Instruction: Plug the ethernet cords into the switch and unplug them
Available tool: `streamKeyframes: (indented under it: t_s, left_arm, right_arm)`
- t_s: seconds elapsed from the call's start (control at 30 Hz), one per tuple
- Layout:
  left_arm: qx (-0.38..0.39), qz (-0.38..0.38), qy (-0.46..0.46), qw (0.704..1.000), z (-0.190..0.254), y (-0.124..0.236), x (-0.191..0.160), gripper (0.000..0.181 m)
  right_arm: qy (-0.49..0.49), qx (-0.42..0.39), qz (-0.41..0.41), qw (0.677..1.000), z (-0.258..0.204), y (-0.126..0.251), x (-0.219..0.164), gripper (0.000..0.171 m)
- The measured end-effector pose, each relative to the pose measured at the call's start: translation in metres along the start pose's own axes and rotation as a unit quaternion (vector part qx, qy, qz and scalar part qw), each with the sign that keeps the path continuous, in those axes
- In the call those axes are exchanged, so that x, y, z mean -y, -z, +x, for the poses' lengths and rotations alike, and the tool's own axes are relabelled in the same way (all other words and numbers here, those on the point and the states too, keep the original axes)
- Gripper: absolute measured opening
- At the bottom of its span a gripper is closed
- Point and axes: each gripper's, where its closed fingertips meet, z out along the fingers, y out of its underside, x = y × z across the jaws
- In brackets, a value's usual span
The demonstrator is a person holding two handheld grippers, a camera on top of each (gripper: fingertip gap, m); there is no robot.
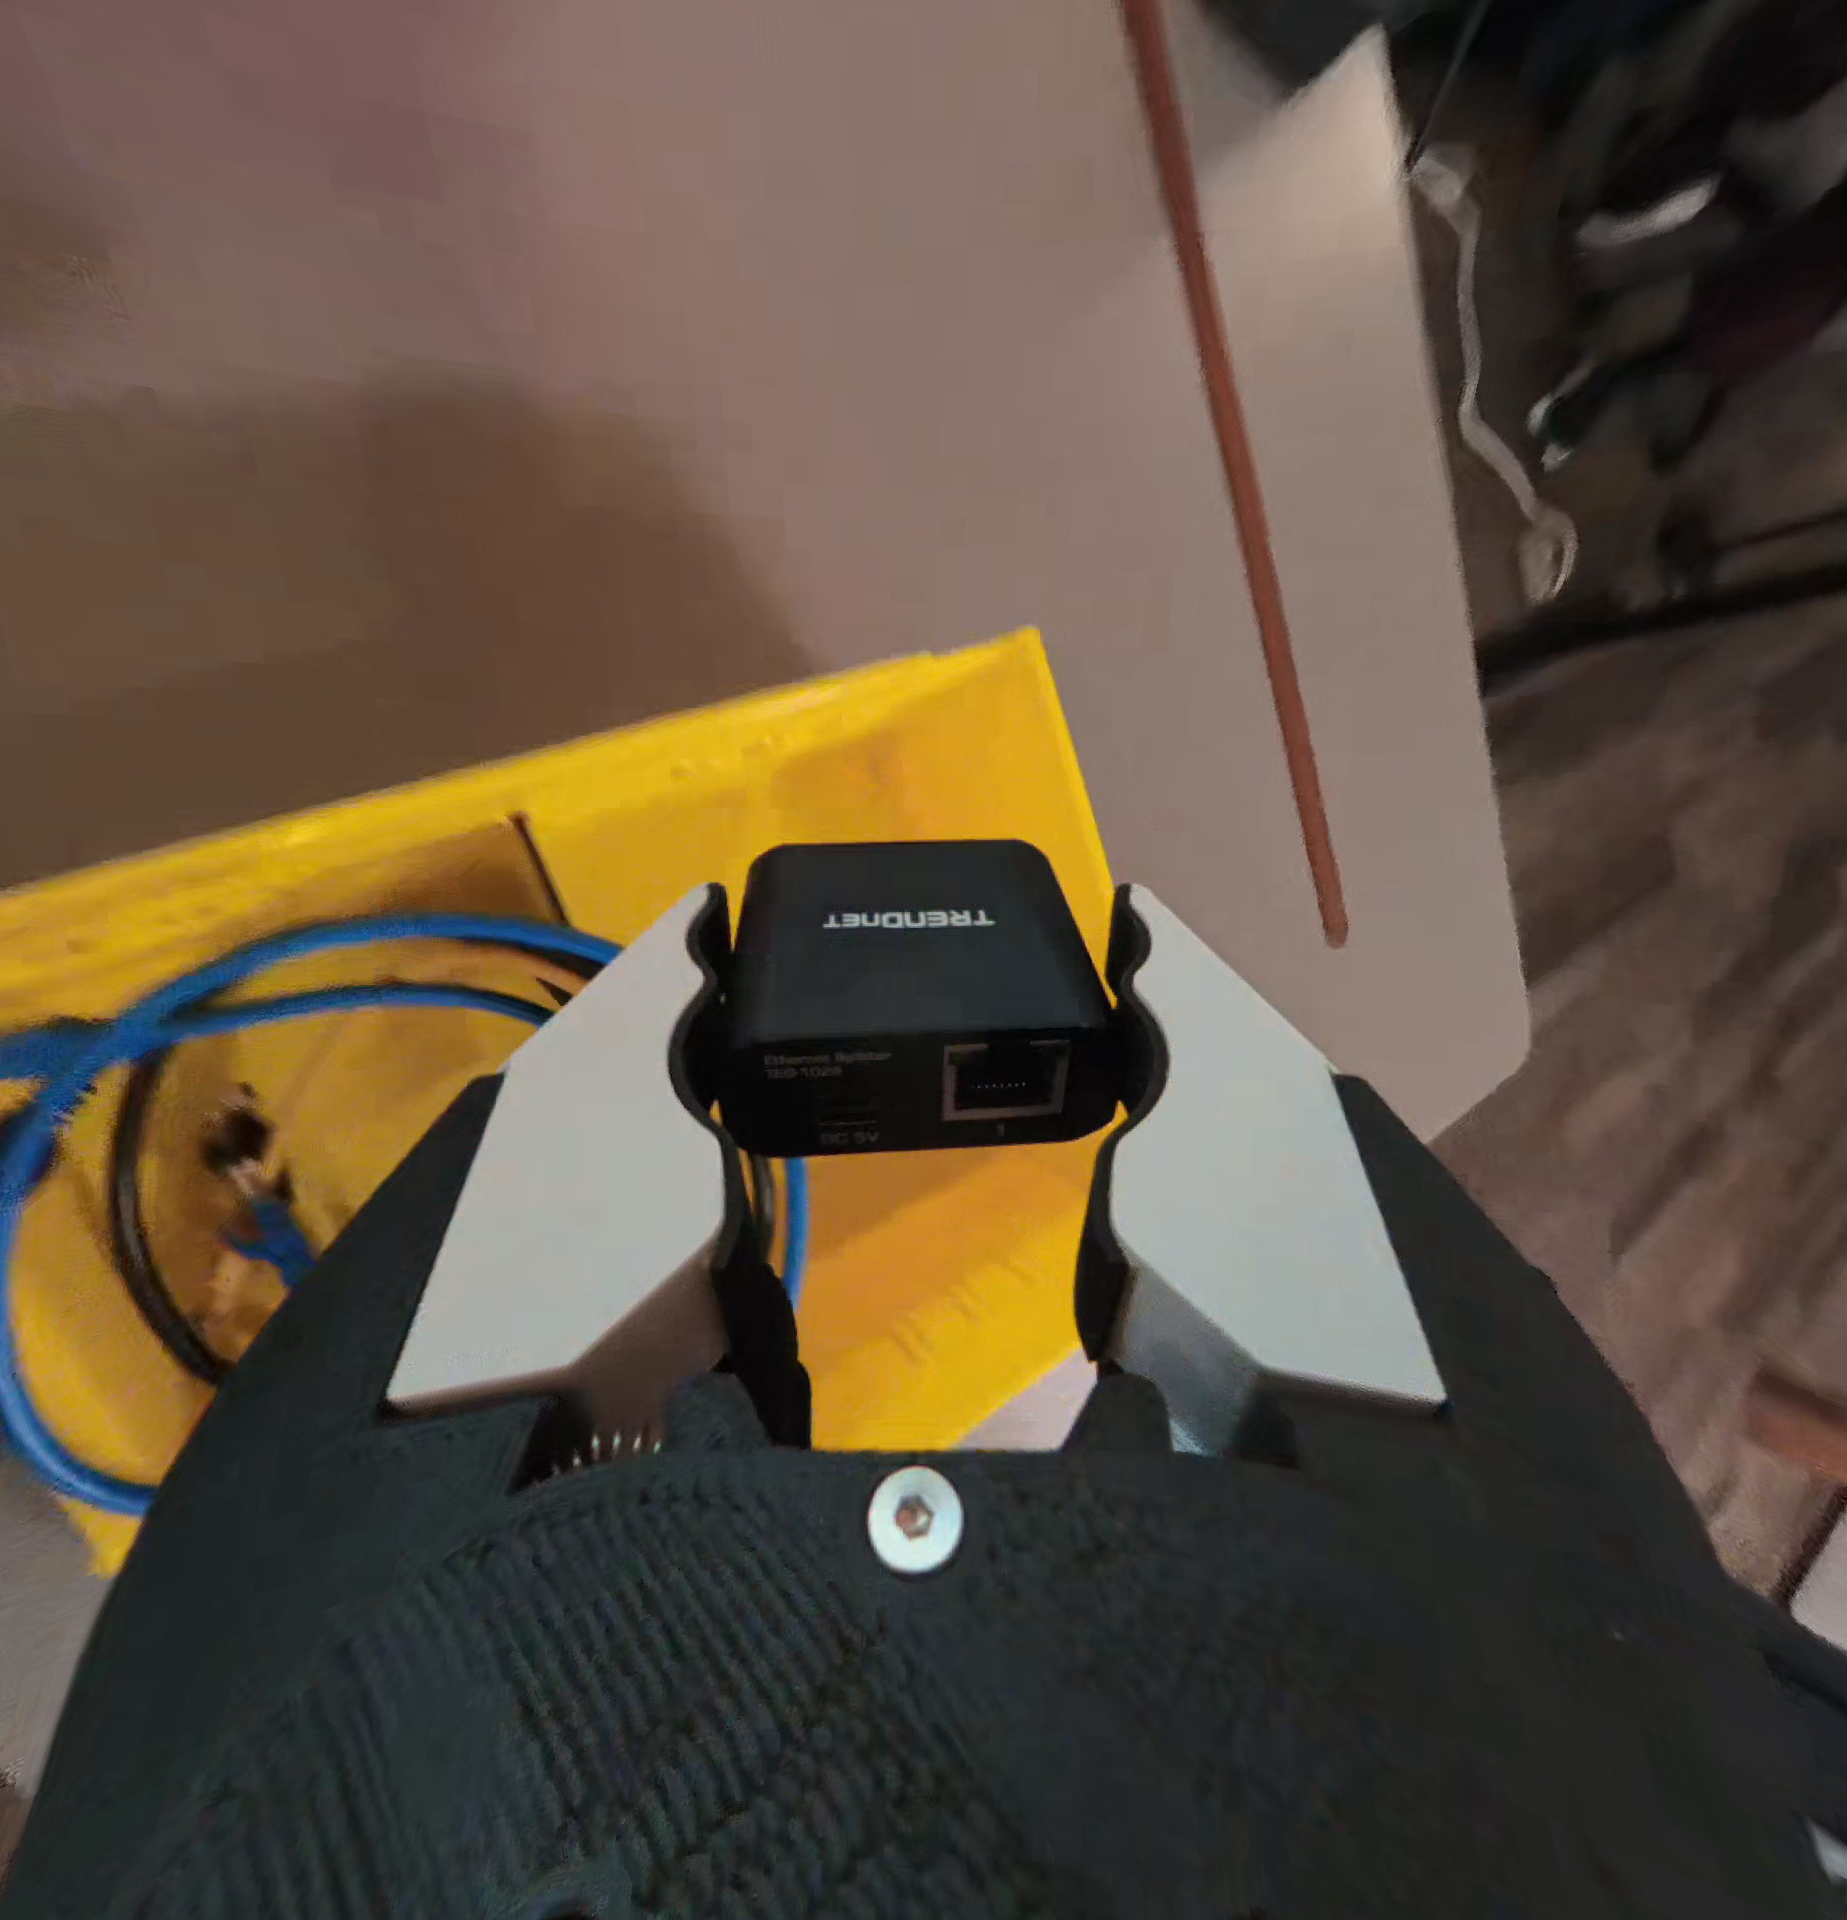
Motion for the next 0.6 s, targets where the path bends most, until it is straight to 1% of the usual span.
streamKeyframes:
  t_s: [0.03,0.13,0.23,0.4,0.6]
  left_arm:
    - [-0.003,-0.001,0.004,1.000,0.001,-0.001,-0.002,0.061]
    - [-0.014,-0.008,0.011,1.000,0.007,-0.004,-0.008,0.061]
    - [-0.022,-0.020,0.005,1.000,0.012,-0.006,-0.013,0.061]
    - [-0.024,-0.020,0.008,0.999,0.011,-0.005,-0.013,0.057]
    - [-0.025,-0.018,0.014,0.999,0.008,-0.003,-0.013,0.052]
  right_arm:
    - [0.003,0.015,-0.026,1.000,0.004,-0.011,-0.009,0.071]
    - [0.016,0.053,-0.102,0.993,0.007,-0.046,-0.031,0.071]
    - [0.039,0.090,-0.165,0.981,-0.001,-0.076,-0.049,0.072]
    - [0.080,0.148,-0.196,0.966,-0.027,-0.108,-0.058,0.072]
    - [0.109,0.176,-0.241,0.948,-0.041,-0.125,-0.068,0.071]
